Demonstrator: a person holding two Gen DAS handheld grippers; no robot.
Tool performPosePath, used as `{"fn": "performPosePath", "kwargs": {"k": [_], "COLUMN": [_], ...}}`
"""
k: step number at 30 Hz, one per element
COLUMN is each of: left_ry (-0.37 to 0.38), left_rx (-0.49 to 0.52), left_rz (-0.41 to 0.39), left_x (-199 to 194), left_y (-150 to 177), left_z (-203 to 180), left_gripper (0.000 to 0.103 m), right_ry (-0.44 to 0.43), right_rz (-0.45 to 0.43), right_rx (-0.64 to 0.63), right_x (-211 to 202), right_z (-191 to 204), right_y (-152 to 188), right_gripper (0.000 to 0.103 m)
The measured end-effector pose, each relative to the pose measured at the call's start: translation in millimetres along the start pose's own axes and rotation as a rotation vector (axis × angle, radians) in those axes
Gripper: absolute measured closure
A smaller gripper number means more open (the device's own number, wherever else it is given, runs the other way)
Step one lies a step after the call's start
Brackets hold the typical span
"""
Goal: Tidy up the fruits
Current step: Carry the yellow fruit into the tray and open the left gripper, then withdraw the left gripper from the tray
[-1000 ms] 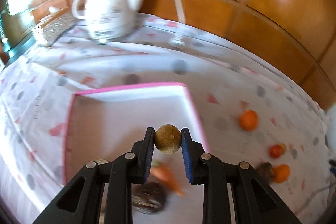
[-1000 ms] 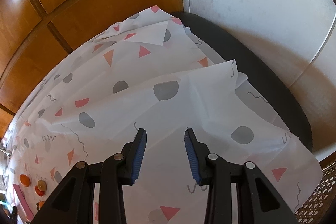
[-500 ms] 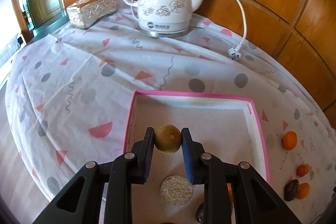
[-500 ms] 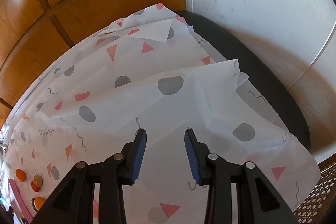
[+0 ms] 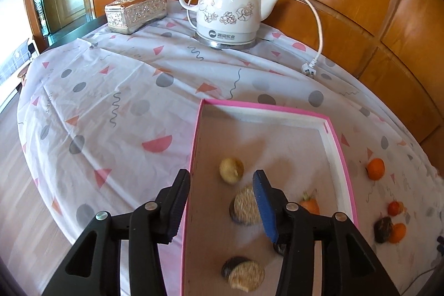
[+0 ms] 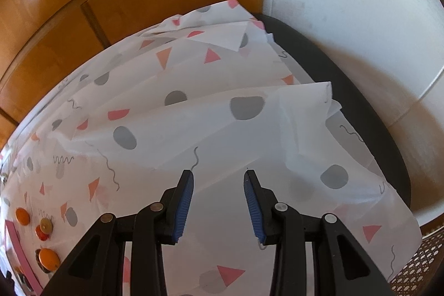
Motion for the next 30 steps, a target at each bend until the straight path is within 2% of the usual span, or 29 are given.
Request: {"fn": "performPosePath", "kwargs": {"k": [5,14,20,25,26,30], "left_ry": [0.015,0.024,0.02,0.015,0.016,0.017], "left_rx": [0.042,0.088,0.075,0.065,0.062,0.047], "left_rz": [-0.018,-0.047,-0.046,-0.047,-0.047,-0.046], "left_x": [-18,-42,-50,-55,-56,-59], "left_y": [14,36,45,50,50,53], "left_z": [-4,-5,5,14,15,22], "left_gripper": [0.052,0.05,0.047,0.047,0.047,0.045], "right_ry": [-0.022,-0.153,-0.324,-0.469,-0.487,-0.556], "right_rz": [0.004,0.026,0.037,0.061,0.067,0.1], "right_rx": [-0.049,-0.191,-0.338,-0.542,-0.571,-0.687], "right_x": [1,-2,-12,-28,-31,-41], "right_z": [11,48,87,134,142,175], "right_y": [2,14,29,56,61,84], "right_gripper": [0.065,0.065,0.065,0.065,0.064,0.05]}}
Point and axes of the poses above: each gripper's, at about its wrist camera, not at the fingertips, and x roughly the way its jaws point, z to its left, y to its underside, the point moved 1 cm from there along x, roughly the way its jaws point, and after that the axes turned 3 degrees about -z, right-handed, at the moved point
